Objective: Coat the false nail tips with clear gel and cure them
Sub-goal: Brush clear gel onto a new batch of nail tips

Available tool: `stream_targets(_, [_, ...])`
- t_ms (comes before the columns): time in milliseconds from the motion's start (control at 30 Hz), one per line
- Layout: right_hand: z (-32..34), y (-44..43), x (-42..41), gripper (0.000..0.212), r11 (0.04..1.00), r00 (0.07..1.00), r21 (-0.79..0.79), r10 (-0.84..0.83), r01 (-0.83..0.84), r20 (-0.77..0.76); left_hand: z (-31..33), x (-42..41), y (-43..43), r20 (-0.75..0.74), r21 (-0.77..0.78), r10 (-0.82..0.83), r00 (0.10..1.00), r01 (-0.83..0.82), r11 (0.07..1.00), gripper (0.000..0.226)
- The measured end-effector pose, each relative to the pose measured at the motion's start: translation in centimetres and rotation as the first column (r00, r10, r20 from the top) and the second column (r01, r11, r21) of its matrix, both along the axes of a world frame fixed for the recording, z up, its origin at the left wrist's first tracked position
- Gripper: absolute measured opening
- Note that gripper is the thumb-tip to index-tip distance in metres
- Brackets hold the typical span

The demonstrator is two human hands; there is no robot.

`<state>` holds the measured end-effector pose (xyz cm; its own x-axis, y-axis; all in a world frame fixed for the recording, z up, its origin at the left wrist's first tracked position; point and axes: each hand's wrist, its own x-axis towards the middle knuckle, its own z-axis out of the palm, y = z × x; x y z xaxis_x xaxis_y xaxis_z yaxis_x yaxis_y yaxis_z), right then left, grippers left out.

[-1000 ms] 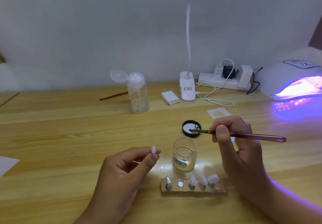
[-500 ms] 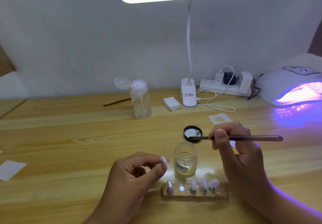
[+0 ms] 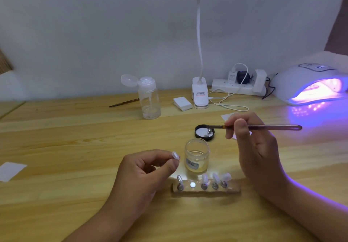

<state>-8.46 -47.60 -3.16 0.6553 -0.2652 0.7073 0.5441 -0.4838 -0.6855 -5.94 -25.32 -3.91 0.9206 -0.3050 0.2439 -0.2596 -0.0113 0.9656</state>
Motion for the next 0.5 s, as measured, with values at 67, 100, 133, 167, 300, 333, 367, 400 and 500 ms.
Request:
stream_targets(67, [0.02, -0.14, -0.04, 0.017, 0.997, 0.999, 0.065, 0.041, -0.039, -0.034, 0.07, 0.02, -0.06, 0.01, 0.017, 0.004, 1.0, -0.004, 1.0, 0.026])
stream_targets(100, [0.02, -0.16, -0.09, 0.016, 0.995, 0.998, 0.084, 0.053, -0.05, -0.04, 0.16, 0.0, -0.07, 0.009, 0.019, 0.003, 1.0, -0.003, 1.0, 0.026])
stream_targets(133, [-0.02, -0.13, -0.17, 0.015, 0.995, 0.997, 0.088, 0.06, -0.057, -0.041, 0.23, 0.0, -0.07, 0.005, 0.018, 0.004, 1.0, -0.004, 1.0, 0.026])
stream_targets(167, [-0.05, 0.0, -0.22, 0.015, 0.995, 0.997, 0.081, 0.064, -0.061, -0.041, 0.24, 0.02, -0.02, 0.002, 0.018, 0.006, 1.0, -0.006, 1.0, 0.027])
stream_targets(300, [-0.21, 0.54, -0.44, 0.012, 0.997, 0.995, 0.027, 0.073, -0.071, -0.074, -0.01, 0.24, 0.21, -0.028, -0.016, 0.01, 1.0, -0.01, 1.0, 0.027])
stream_targets(333, [-0.21, 0.58, -0.5, 0.011, 0.998, 0.994, 0.005, 0.066, -0.066, -0.088, -0.1, 0.33, 0.27, -0.038, -0.035, 0.016, 0.999, -0.017, 0.999, 0.028])
stream_targets(367, [-0.21, 0.62, -0.58, 0.011, 0.998, 0.994, -0.017, 0.052, -0.054, -0.1, -0.19, 0.41, 0.29, -0.046, -0.045, 0.022, 0.999, -0.024, 0.999, 0.029])
stream_targets(400, [-0.16, 0.64, -0.65, 0.011, 0.999, 0.994, -0.035, 0.038, -0.042, -0.105, -0.27, 0.5, 0.3, -0.051, -0.047, 0.027, 0.998, -0.029, 0.998, 0.031])
stream_targets(500, [-0.01, 0.77, -0.65, 0.011, 0.997, 0.992, -0.072, 0.021, -0.03, -0.122, -0.45, 0.69, 0.36, -0.068, -0.054, 0.033, 0.997, -0.037, 0.998, 0.034])
